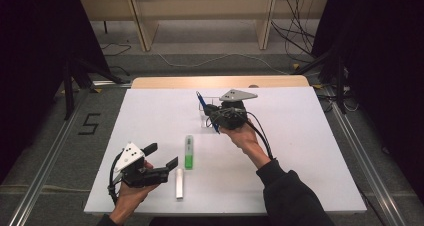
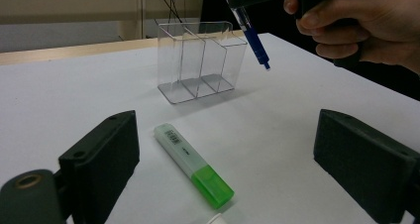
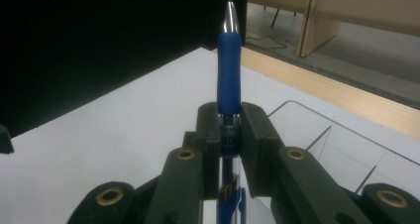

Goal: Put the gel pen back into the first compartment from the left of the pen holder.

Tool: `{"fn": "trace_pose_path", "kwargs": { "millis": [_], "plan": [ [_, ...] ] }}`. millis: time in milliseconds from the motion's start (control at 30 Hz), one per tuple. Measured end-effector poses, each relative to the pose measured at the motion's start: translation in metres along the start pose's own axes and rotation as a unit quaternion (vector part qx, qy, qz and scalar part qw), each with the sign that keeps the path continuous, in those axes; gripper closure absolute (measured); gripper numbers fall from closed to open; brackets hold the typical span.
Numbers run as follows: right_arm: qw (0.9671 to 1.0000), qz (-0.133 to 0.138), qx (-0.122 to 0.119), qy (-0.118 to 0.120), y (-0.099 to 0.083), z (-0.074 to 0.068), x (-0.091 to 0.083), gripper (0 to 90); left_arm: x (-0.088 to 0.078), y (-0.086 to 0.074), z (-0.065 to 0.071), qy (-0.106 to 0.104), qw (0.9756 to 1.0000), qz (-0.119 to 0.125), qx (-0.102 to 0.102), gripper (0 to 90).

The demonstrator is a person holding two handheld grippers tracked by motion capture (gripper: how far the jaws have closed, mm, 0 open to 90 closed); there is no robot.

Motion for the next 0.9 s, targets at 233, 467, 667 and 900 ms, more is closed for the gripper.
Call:
{"fn": "trace_pose_path", "kwargs": {
  "millis": [233,467,667,900],
  "plan": [
    [0.9996,0.016,0.013,-0.017,0.014,0.008,0.008,79.8,0.0,-0.001,0.0,0.0,1.0,-0.003,0.0,10.0],
    [0.9991,0.024,0.014,-0.031,0.028,0.013,0.016,79.8,0.0,-0.001,-0.001,-0.001,1.0,-0.005,0.0,9.9],
    [0.9986,0.021,0.018,-0.044,0.032,0.019,0.024,79.8,0.0,-0.001,0.0,-0.001,1.0,-0.004,-0.001,10.0],
    [0.998,0.022,0.021,-0.056,0.038,0.024,0.032,79.8,0.0,-0.001,-0.001,-0.001,1.0,-0.003,-0.001,10.0]
  ]
}}
Point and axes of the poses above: each handheld gripper's, and its own axes: x roughly forward along the jaws, y roughly out of its top, z roughly to its right, the point moved 8 cm from there along x, roughly forward along the jaws, and after that the axes turned 3 degrees about -z, right-handed, at the moved point
